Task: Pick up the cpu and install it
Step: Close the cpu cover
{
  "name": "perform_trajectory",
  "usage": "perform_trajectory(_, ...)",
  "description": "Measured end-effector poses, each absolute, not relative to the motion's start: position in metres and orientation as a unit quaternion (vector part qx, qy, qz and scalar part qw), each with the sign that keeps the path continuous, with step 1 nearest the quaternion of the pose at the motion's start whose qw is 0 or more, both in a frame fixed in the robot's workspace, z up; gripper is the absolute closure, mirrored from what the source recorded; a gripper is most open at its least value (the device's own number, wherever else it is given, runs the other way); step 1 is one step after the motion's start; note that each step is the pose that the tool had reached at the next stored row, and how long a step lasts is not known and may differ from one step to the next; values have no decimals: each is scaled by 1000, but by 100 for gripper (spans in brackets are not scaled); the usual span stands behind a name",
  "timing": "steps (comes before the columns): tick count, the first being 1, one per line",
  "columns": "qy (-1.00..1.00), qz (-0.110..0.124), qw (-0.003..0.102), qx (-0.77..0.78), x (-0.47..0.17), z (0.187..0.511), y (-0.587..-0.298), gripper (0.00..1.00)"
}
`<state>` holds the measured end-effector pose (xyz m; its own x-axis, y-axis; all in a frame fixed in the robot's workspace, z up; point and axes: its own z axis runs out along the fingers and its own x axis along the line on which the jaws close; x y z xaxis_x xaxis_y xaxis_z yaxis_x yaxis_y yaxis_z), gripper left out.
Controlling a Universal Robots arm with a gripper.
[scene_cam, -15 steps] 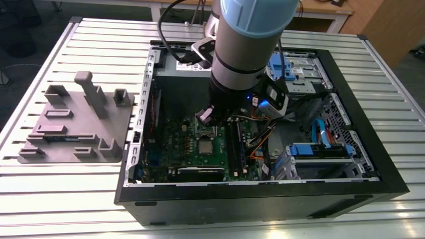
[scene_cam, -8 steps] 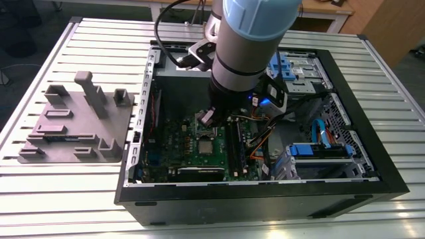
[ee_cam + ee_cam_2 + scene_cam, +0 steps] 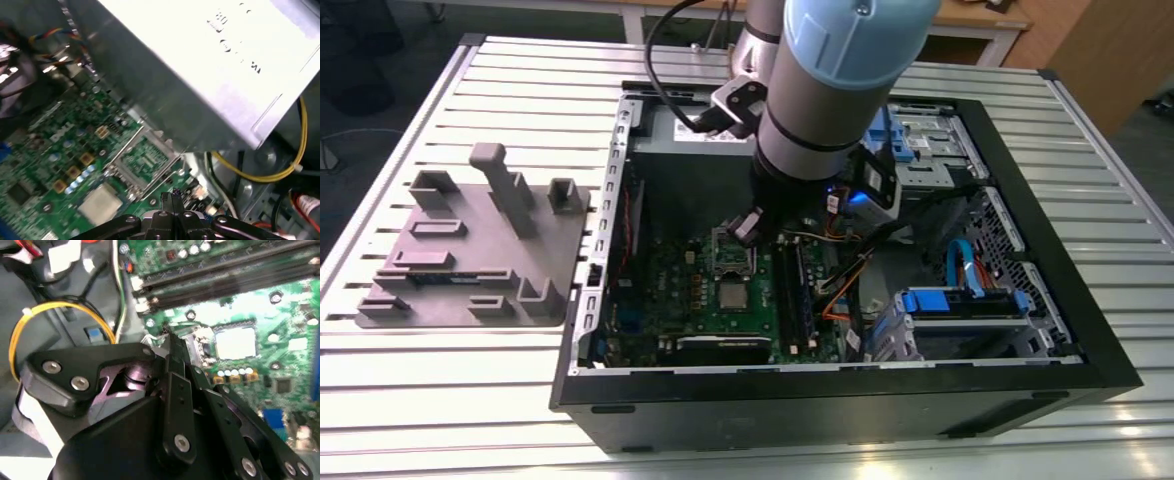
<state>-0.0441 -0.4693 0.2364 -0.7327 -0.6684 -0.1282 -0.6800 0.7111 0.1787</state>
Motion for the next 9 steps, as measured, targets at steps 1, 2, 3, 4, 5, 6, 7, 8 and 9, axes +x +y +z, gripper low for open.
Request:
perform_trajectory(1,925,107,27,-365,-44,235,-467,89)
perform_trajectory(2,924,107,27,-366,-44,235,-465,89)
perform_trajectory(3,922,107,27,-371,-44,234,-465,89)
perform_trajectory(4,919,107,26,-379,-44,233,-465,89)
perform_trajectory(5,915,107,25,-387,-44,233,-465,89)
perform_trajectory(6,913,107,25,-393,-43,232,-465,89)
perform_trajectory(7,912,107,25,-395,-42,231,-464,89)
perform_trajectory(8,912,107,24,-395,-41,229,-463,89)
perform_trajectory(9,912,108,25,-395,-40,228,-462,89)
